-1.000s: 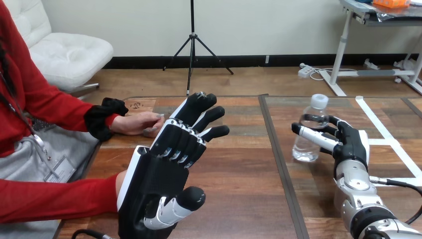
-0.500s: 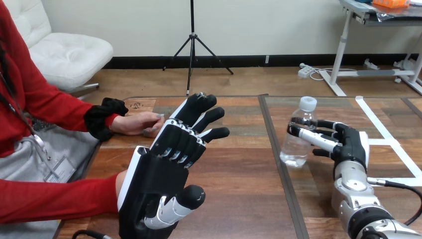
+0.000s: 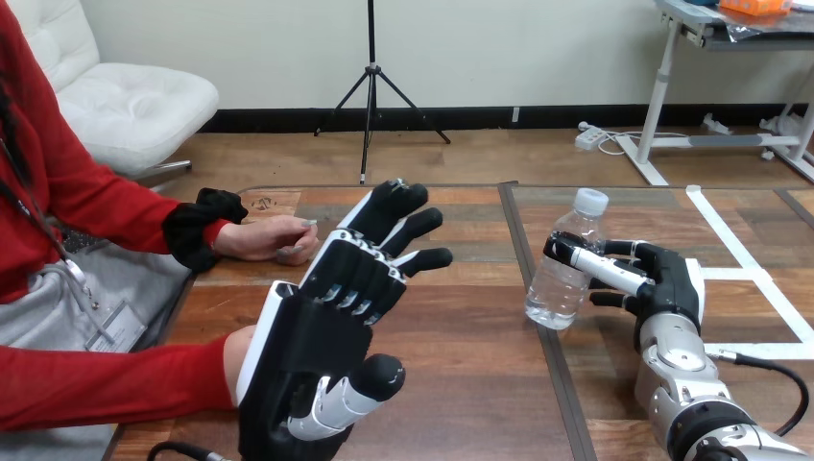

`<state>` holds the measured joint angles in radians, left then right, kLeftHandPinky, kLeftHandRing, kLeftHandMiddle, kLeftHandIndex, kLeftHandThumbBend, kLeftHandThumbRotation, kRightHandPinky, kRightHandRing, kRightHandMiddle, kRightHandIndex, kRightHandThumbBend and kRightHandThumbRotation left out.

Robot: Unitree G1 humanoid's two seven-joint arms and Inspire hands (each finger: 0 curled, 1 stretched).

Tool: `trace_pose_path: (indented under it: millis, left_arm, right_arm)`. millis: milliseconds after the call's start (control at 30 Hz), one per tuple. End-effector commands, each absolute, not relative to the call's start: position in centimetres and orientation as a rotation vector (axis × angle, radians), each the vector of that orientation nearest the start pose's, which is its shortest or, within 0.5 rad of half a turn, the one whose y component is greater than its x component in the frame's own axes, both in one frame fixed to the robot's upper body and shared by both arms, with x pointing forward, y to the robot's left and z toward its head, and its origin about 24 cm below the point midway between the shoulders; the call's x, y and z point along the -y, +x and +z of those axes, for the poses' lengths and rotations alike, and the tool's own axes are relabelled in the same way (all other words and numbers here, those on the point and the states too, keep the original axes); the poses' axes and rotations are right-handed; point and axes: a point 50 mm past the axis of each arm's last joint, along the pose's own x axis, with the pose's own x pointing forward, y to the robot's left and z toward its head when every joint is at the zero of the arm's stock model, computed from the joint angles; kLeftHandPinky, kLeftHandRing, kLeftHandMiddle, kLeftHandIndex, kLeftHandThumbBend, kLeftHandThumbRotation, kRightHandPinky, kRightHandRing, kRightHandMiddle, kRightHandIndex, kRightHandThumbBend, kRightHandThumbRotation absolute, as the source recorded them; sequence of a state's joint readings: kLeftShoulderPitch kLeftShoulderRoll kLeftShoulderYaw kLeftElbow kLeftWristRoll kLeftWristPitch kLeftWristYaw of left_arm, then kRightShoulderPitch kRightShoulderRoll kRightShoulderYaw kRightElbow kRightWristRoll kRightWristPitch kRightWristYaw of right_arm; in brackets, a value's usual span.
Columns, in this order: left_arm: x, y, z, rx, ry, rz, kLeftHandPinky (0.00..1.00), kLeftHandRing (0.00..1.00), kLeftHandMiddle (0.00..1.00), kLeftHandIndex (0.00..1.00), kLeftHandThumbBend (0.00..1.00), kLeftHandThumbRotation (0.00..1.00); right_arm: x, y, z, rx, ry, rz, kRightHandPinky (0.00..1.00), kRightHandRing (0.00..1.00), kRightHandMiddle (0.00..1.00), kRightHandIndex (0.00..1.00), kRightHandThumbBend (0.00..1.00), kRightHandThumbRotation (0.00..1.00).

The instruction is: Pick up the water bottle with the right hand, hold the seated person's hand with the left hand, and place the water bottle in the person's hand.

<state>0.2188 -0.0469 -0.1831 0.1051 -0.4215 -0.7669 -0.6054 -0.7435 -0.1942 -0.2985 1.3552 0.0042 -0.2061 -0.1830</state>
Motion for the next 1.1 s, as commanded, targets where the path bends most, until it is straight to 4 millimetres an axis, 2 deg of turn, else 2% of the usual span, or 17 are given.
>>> trace_pose_path:
  millis: [0,233,600,1067]
  left_arm:
    - [-10.85,18.8,6.0,0.61,-0.333,-0.469,0.76,0.87,0.9,0.88,1.0,0.55]
    - [-10.77,18.81,5.91,0.61,-0.332,-0.474,0.76,0.87,0.9,0.88,1.0,0.56]
    - [-10.65,18.8,5.82,0.59,-0.321,-0.488,0.77,0.88,0.91,0.89,1.0,0.57]
    - [-10.47,19.08,5.85,0.576,-0.329,-0.494,0.77,0.88,0.91,0.89,1.0,0.58]
  right_arm:
    - [21.01,35.79,2.1,-0.267,0.041,-0.333,0.4,0.36,0.34,0.28,0.74,0.0]
    - [21.23,35.6,1.9,-0.26,0.082,-0.323,0.39,0.36,0.33,0.25,0.71,0.0]
    - [21.38,35.43,1.86,-0.23,0.148,-0.326,0.24,0.25,0.26,0.21,0.68,0.0]
    - [21.25,35.13,1.9,-0.151,0.226,-0.277,0.15,0.17,0.21,0.2,0.65,0.0]
